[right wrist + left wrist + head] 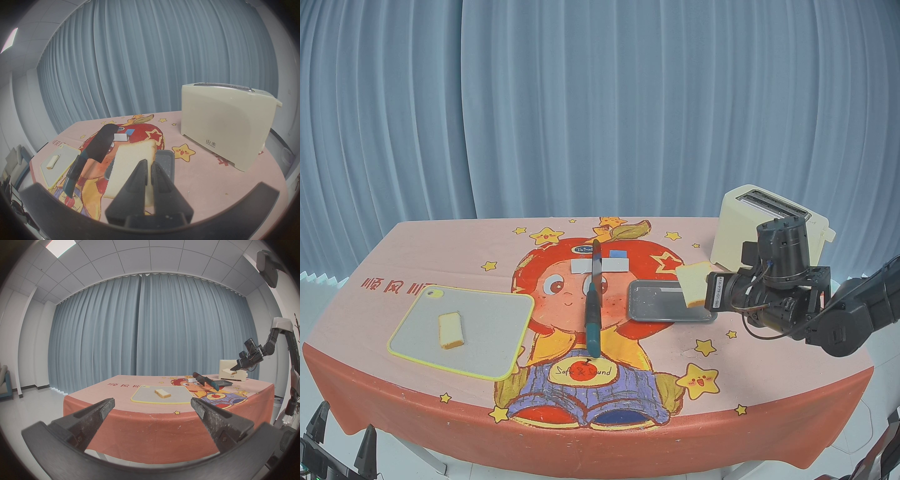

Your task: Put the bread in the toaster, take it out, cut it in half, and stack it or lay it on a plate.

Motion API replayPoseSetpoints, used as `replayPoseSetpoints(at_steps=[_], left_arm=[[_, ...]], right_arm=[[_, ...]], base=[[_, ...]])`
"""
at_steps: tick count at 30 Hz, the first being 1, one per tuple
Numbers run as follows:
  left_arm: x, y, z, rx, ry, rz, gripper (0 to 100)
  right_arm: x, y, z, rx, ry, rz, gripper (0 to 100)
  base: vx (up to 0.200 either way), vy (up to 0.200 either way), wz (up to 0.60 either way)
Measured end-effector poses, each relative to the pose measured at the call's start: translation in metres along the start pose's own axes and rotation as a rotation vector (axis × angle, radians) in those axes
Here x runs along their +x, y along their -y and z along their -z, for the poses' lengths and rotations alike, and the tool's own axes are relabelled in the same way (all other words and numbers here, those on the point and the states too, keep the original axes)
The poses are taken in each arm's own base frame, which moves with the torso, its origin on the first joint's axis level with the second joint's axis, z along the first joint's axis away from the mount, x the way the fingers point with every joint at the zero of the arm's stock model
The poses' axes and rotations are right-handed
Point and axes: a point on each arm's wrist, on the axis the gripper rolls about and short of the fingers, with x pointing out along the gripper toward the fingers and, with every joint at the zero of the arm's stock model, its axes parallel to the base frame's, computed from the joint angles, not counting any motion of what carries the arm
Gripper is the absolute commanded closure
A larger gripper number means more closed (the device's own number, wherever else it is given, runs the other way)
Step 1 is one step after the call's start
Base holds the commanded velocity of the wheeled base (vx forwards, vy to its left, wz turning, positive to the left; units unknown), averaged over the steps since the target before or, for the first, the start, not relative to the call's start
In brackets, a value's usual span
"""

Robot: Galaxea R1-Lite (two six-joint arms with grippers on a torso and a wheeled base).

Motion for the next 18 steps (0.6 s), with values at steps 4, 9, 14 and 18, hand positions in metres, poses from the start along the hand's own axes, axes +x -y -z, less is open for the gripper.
replayPoseSetpoints(at_steps=[4,9,14,18], left_arm=[[0.000,0.000,0.000,0.000,0.000,0.000,0],[0.000,0.000,0.000,0.000,0.000,0.000,0],[0.000,0.000,0.000,0.000,0.000,0.000,0],[0.000,0.000,0.000,0.000,0.000,0.000,0]], right_arm=[[0.013,-0.002,0.000,0.001,-0.006,0.008,100],[0.028,-0.003,0.007,0.008,-0.028,0.021,100],[0.038,-0.003,0.012,0.037,-0.043,0.030,100],[0.045,-0.005,0.015,0.047,-0.051,0.033,100]], base=[[0.000,0.000,0.00],[0.000,0.000,0.00],[0.000,0.000,0.00],[0.000,0.000,0.00]])
